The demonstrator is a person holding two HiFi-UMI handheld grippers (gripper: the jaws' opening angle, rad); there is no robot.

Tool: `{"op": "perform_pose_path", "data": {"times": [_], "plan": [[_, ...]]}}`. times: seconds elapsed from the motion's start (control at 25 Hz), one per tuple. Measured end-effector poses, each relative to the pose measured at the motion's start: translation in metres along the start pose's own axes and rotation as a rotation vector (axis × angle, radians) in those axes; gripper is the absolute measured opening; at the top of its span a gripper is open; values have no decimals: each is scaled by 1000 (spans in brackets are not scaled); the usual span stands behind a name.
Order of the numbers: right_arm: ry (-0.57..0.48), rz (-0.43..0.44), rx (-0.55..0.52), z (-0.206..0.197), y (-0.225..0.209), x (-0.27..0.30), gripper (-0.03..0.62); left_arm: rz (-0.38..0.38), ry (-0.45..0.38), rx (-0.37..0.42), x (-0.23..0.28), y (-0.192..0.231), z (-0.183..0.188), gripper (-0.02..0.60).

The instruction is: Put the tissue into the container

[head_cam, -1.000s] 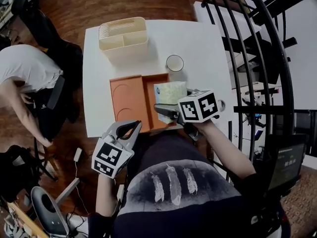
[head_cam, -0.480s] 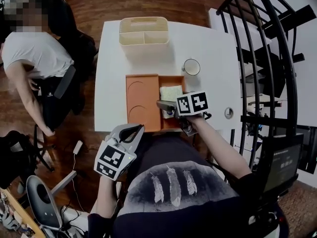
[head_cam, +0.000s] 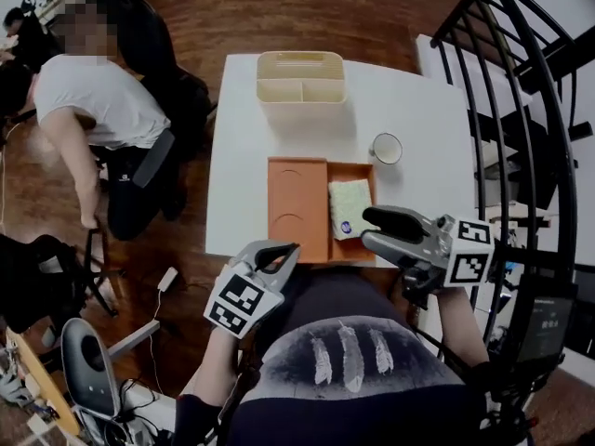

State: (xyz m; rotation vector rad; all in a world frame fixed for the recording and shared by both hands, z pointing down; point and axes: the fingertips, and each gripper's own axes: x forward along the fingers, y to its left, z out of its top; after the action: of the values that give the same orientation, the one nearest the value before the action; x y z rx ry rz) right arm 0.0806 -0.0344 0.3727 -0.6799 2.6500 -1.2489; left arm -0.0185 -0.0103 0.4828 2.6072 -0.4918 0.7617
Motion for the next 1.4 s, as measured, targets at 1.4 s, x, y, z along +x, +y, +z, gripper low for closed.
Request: {"op": "perform_pose_path", "data": {"times": [1.4], "plan": [[256, 365, -48, -75, 105, 44, 3, 335, -49, -112, -101, -62, -21, 14]]}}
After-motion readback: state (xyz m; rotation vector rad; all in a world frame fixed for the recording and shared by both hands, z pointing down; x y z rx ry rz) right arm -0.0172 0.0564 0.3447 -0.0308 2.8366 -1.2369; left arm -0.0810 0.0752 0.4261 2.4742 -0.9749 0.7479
